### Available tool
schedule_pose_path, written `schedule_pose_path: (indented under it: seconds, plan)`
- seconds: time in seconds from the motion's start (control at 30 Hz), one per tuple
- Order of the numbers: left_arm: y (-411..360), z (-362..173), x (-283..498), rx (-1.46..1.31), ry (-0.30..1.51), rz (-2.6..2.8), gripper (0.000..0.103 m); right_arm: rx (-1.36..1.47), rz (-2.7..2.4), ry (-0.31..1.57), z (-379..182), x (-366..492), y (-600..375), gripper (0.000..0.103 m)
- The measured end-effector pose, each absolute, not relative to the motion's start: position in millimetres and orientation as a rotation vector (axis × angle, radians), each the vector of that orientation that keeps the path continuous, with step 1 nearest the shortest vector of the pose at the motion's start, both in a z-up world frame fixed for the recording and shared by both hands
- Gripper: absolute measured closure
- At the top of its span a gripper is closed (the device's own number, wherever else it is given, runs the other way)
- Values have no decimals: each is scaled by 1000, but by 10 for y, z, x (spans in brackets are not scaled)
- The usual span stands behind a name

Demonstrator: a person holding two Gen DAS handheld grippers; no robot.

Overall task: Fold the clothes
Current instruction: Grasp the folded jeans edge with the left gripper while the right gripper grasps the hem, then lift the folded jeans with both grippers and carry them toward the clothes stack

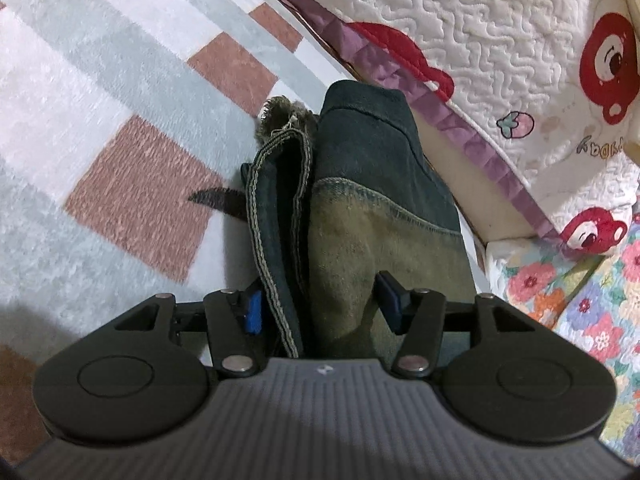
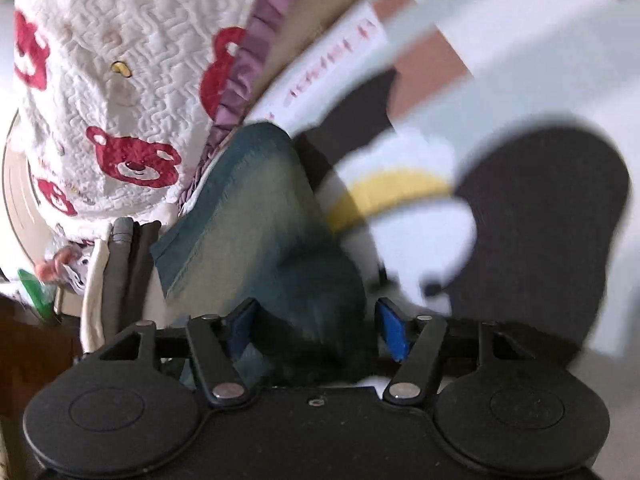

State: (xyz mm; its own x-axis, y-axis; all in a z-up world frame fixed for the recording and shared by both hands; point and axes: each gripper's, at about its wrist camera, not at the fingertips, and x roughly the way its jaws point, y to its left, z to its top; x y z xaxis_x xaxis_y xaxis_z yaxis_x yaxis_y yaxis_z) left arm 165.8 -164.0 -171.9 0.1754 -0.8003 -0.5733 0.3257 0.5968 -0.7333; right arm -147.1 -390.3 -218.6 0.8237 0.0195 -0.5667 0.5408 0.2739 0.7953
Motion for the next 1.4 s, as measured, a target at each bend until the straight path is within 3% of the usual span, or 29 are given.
schedule_pose_path:
  seconds: [0.1, 0.17, 0.33, 0.4, 0.5, 0.57, 0.67, 0.9, 1.07, 1.13, 1.2, 1.27, 1.4]
  plan:
    - [-1651, -1699, 1654, -477, 1121, -854, 52, 1296, -377, 472, -2251, -1532, -3788, 31]
    - [-1705, -1675, 1638, -402, 1097, -889, 59, 1320, -371, 424, -2320, -1458, -3785, 31]
    - [-1691, -1712, 1703, -408, 1105, -925, 60, 1201, -364, 407, -2277, -1118, -3770, 30]
    - [-1655, -1742, 1720, -448, 1114, -923, 60, 1140, -344, 395, -2254, -1050, -3783, 49]
    - [-1725, -1621, 1600, -328, 1049, -927, 68, 949, -353, 405, -1963, -969, -3727, 60]
    - [-1830, -1454, 1403, -175, 959, -933, 71, 788, -381, 426, -1686, -863, -3651, 63]
    - [-1836, -1514, 1410, -250, 1003, -925, 73, 639, -437, 446, -1431, -766, -3692, 63]
    - [-1880, -1661, 1489, -417, 1058, -877, 64, 768, -487, 459, -1672, -796, -3964, 57]
    - [-1974, -1607, 1450, -384, 996, -873, 61, 834, -524, 452, -1836, -736, -4006, 33]
    - [-2018, -1550, 1411, -340, 962, -879, 67, 747, -529, 458, -1707, -672, -3916, 38]
    - [-2063, -1492, 1373, -297, 927, -885, 71, 660, -533, 463, -1579, -608, -3825, 54]
    - [-2108, -1435, 1335, -253, 892, -890, 83, 573, -536, 467, -1450, -544, -3734, 60]
    - [-2130, -1388, 1321, -267, 869, -902, 83, 397, -540, 471, -1177, -414, -3551, 64]
